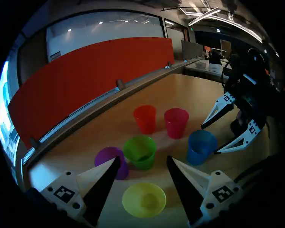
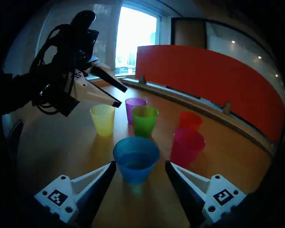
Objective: Pour water
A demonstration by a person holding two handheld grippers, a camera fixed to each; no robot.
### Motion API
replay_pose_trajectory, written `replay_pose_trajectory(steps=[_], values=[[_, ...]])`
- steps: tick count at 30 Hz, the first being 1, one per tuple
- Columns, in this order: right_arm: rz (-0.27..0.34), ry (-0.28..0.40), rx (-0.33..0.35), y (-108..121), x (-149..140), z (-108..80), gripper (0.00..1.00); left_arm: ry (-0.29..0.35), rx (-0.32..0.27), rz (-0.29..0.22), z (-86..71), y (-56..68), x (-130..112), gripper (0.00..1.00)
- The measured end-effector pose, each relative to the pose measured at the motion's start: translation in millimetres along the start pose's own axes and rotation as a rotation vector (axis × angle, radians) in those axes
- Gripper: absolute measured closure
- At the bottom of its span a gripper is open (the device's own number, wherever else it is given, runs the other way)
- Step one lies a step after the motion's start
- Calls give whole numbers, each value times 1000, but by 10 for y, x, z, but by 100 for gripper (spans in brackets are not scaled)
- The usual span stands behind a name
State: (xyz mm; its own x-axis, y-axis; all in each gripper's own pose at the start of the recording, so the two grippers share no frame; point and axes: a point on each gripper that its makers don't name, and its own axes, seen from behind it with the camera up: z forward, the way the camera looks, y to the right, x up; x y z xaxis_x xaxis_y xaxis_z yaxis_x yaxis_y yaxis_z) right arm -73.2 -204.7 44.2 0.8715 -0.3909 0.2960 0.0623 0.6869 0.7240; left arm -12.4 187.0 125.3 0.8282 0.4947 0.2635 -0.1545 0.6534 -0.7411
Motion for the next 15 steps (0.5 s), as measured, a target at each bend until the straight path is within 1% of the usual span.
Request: replay_pose_trajectory(steps=[8, 15], values=[[-17, -6, 12, -25, 1, 128, 0, 5, -3, 11, 1, 18, 35, 10], [-9, -8, 23, -28, 34, 207, 0, 5, -4, 19, 7, 37, 41, 10]])
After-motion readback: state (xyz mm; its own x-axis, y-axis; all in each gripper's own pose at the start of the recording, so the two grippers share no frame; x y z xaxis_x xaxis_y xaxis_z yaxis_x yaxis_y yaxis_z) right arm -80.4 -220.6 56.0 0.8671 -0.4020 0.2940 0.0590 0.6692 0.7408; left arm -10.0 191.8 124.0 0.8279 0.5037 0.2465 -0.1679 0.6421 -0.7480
